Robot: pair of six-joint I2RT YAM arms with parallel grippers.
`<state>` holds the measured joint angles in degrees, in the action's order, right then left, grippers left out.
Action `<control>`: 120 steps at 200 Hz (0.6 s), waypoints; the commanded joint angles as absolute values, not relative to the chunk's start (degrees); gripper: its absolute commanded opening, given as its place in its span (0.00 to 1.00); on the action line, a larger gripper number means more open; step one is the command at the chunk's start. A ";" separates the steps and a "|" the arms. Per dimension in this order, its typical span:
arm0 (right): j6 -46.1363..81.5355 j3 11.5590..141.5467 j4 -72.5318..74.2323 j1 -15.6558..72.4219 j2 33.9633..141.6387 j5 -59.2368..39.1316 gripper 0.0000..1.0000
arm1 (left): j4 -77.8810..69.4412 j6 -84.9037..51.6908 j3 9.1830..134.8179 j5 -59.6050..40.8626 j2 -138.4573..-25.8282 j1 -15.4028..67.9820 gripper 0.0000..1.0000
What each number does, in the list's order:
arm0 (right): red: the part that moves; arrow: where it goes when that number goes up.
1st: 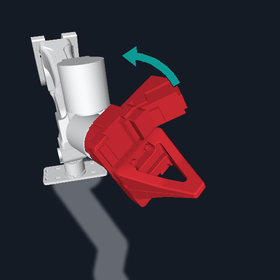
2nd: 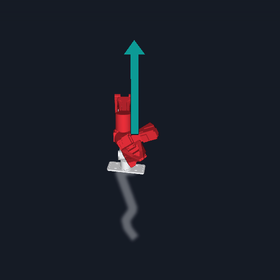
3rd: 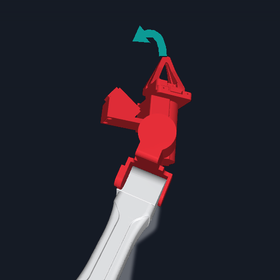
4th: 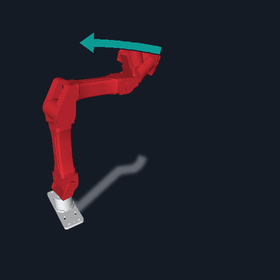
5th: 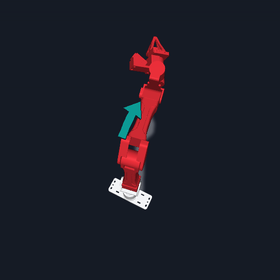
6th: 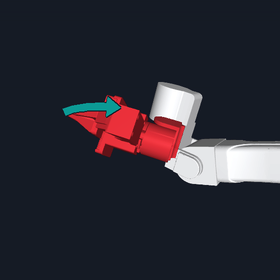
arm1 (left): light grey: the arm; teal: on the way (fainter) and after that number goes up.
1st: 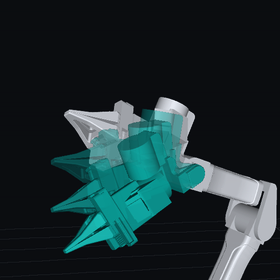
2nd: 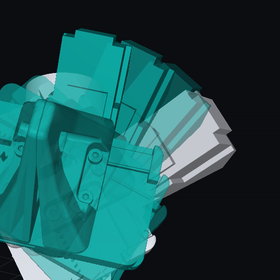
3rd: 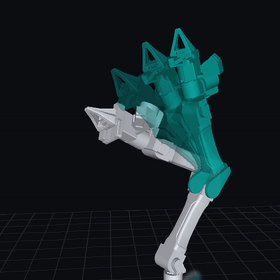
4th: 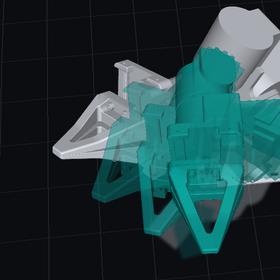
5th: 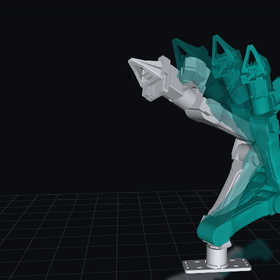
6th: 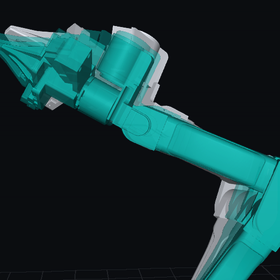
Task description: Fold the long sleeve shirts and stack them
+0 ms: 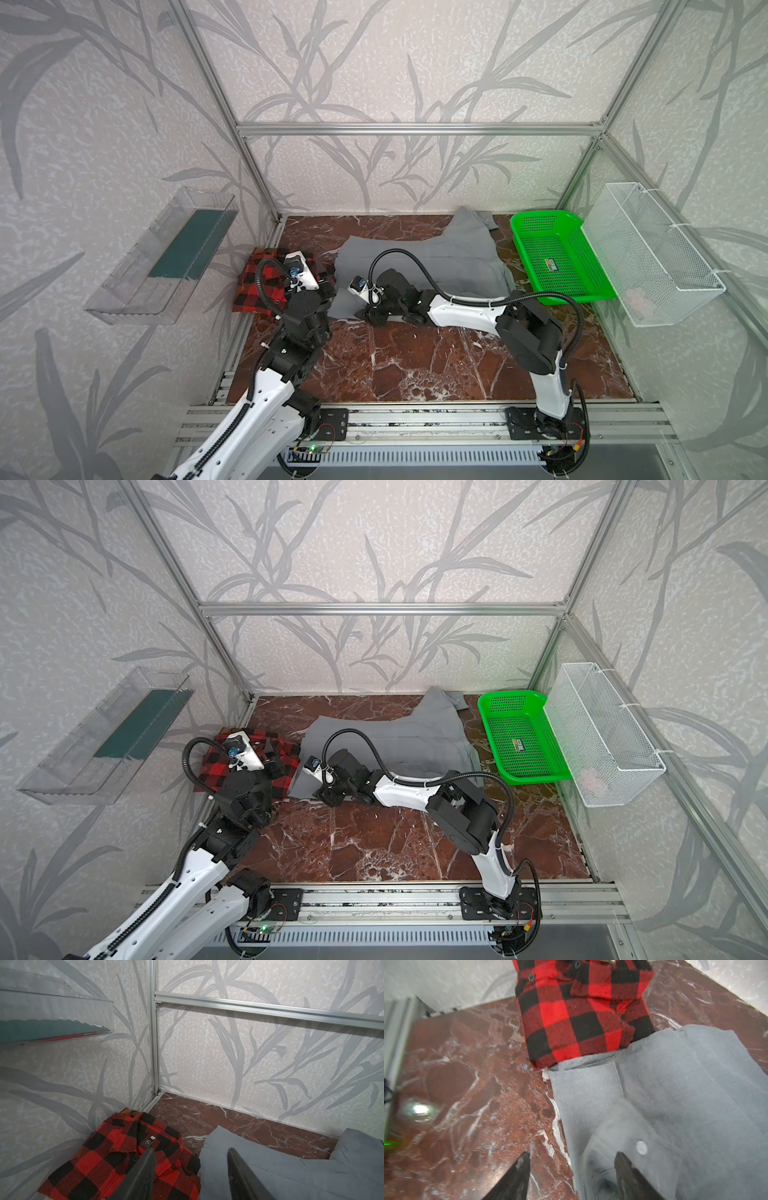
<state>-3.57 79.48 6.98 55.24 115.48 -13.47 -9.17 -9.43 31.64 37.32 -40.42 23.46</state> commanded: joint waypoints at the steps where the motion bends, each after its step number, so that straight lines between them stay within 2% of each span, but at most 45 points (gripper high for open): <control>1: 5.36 77.51 7.14 52.42 110.56 -21.57 0.66 | -2.07 -13.76 34.22 36.01 -42.08 23.20 0.57; 25: 14.55 69.15 15.89 47.79 104.81 -22.01 0.66 | 1.35 -15.77 35.60 32.25 -45.12 23.18 0.58; 49: 20.19 63.14 16.35 42.40 98.77 -19.28 0.66 | 5.81 -19.13 37.72 28.40 -50.52 23.20 0.58; 73: 20.04 59.68 11.86 39.63 93.55 -16.14 0.66 | 10.41 -21.29 39.51 27.27 -55.36 23.29 0.57; 120: 18.72 51.96 5.38 36.71 83.62 -7.51 0.66 | 19.47 -30.64 40.80 24.20 -62.75 23.13 0.66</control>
<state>17.61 54.43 10.09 38.46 88.05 -12.53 12.32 -23.33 39.29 26.41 -60.01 23.46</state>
